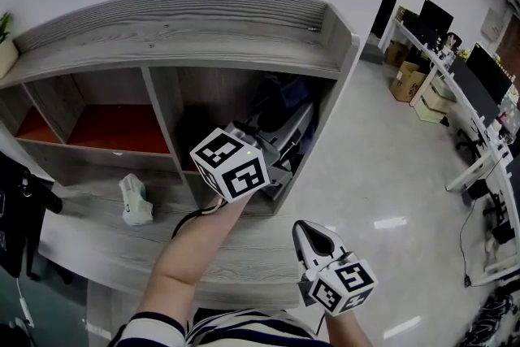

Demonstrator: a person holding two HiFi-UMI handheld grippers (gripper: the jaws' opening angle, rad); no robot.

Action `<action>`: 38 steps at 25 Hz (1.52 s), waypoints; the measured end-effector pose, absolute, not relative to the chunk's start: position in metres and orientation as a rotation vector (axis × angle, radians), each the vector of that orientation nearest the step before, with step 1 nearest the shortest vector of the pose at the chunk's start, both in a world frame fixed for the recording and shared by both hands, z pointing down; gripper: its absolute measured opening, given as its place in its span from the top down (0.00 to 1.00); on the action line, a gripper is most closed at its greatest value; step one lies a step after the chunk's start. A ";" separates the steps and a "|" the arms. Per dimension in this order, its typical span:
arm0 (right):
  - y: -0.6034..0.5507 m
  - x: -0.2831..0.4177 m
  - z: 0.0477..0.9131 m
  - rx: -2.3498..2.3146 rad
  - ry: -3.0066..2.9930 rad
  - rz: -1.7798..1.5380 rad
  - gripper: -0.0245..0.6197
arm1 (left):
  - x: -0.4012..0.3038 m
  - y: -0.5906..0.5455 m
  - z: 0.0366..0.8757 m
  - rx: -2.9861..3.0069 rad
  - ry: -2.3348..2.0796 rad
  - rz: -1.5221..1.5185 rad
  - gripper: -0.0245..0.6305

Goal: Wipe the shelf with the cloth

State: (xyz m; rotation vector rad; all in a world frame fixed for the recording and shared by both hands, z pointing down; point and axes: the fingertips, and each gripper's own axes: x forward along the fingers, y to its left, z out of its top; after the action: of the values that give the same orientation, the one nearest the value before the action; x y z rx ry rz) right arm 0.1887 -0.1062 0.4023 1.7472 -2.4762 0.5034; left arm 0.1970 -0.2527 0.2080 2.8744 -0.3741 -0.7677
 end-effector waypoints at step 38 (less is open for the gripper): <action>-0.093 0.164 0.406 1.660 -2.521 0.503 0.92 | 0.204 -0.217 0.319 2.912 -0.374 0.024 0.91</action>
State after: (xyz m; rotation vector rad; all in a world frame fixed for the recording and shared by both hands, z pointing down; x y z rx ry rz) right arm 0.1645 -0.0930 0.4057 1.6600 -2.5210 0.5030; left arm 0.2041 -0.2174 0.3193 2.9118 -0.3743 0.0238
